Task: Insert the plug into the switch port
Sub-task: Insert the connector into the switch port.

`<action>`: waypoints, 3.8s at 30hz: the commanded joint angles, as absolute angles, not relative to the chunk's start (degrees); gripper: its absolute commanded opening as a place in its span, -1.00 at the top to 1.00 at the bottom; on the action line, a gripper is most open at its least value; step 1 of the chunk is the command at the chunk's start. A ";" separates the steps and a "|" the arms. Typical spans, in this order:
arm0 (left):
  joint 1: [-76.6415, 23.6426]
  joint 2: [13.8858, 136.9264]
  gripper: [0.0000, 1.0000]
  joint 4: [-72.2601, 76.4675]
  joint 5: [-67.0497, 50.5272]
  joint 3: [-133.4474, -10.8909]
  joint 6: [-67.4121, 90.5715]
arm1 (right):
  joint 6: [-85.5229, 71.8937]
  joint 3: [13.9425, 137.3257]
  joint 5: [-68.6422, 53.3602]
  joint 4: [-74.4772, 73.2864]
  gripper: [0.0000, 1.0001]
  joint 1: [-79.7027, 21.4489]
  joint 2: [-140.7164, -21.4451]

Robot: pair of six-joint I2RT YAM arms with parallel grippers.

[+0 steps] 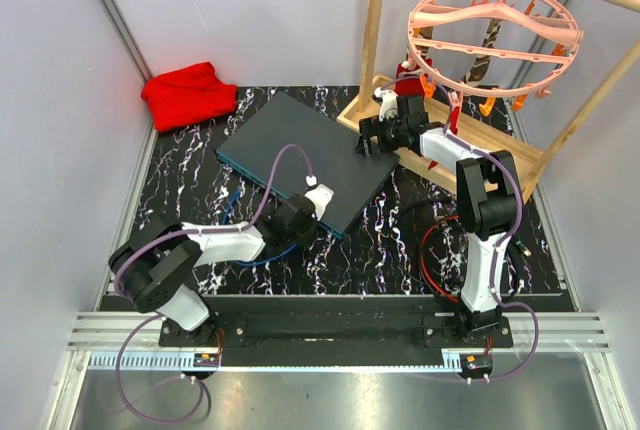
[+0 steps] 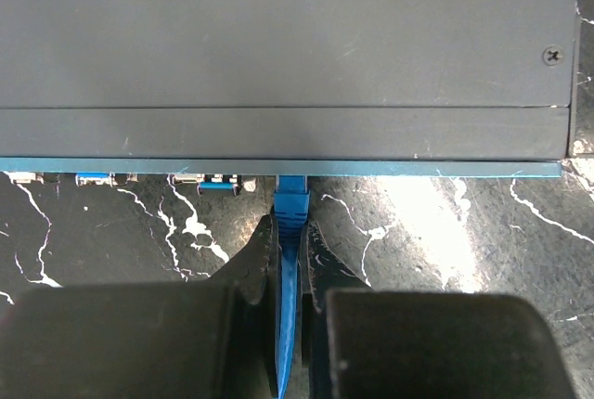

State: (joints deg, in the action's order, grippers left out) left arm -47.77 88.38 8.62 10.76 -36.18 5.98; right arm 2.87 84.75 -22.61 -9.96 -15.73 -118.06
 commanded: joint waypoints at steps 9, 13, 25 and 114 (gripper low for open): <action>-45.88 93.17 1.00 44.11 14.06 -46.33 8.26 | 1.14 80.95 -28.30 -22.41 -0.97 -19.86 -121.99; -45.88 91.76 1.00 47.02 19.32 -44.39 10.28 | 1.32 80.42 -28.56 -22.59 -0.97 -20.13 -122.26; -46.05 88.78 0.58 41.66 11.44 -41.59 9.66 | 1.67 78.92 -21.82 -22.50 -0.98 -20.74 -117.87; -42.63 55.10 -0.97 -9.40 21.28 -50.98 27.41 | -29.63 45.62 -2.37 -7.40 1.00 -54.05 -72.51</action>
State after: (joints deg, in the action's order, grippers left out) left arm -44.07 53.80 -11.84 20.62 -47.83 21.12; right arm -33.36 47.57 -1.58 -19.11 -51.75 -75.00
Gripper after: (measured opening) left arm 0.984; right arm 0.014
